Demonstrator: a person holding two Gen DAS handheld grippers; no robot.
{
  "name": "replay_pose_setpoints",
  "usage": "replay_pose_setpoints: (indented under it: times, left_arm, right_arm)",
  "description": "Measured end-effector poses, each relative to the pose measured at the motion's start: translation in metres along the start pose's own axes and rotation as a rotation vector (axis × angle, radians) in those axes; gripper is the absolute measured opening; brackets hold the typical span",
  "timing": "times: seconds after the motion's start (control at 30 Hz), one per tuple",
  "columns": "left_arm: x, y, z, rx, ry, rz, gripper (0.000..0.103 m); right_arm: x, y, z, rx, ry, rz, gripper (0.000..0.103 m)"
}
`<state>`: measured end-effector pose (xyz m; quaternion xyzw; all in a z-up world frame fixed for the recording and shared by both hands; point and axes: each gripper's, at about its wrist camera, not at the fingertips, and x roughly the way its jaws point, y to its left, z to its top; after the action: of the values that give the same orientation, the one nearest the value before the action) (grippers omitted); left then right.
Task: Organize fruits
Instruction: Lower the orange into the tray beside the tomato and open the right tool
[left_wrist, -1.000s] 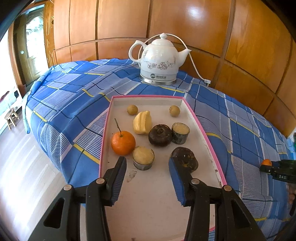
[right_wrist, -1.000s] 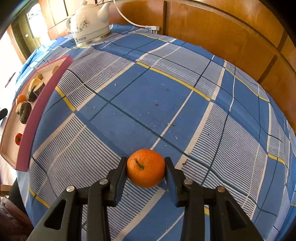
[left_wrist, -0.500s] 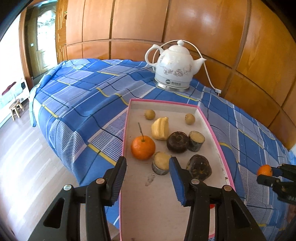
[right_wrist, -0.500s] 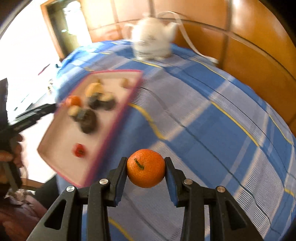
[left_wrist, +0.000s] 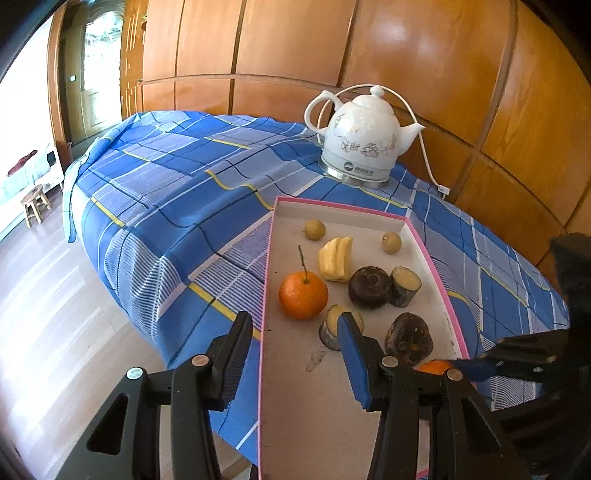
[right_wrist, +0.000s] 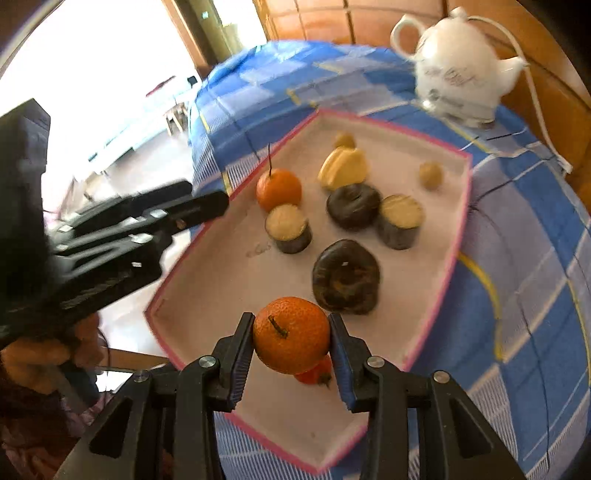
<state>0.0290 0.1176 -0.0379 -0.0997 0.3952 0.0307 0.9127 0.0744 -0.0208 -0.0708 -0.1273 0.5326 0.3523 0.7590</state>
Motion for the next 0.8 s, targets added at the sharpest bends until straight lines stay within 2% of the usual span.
replay_pose_setpoints:
  times: [0.17,0.4,0.63,0.8]
  left_arm:
    - [0.003,0.003,-0.001,-0.009,0.008,0.003,0.049]
    - [0.005,0.003,-0.002,-0.006,0.01,0.002,0.049]
    - [0.003,0.0,-0.003,0.005,0.007,0.001,0.05]
    - [0.001,-0.003,-0.004,0.011,0.004,0.0,0.051]
  right_arm:
    - [0.01,-0.012,0.012,0.048,-0.034,-0.091,0.039]
    - [0.013,-0.019,0.009,0.085,-0.031,-0.089,0.04]
    - [0.003,-0.021,-0.003,0.105,-0.082,-0.09,0.042]
    - [-0.004,-0.016,-0.007,0.086,-0.114,-0.126,0.04]
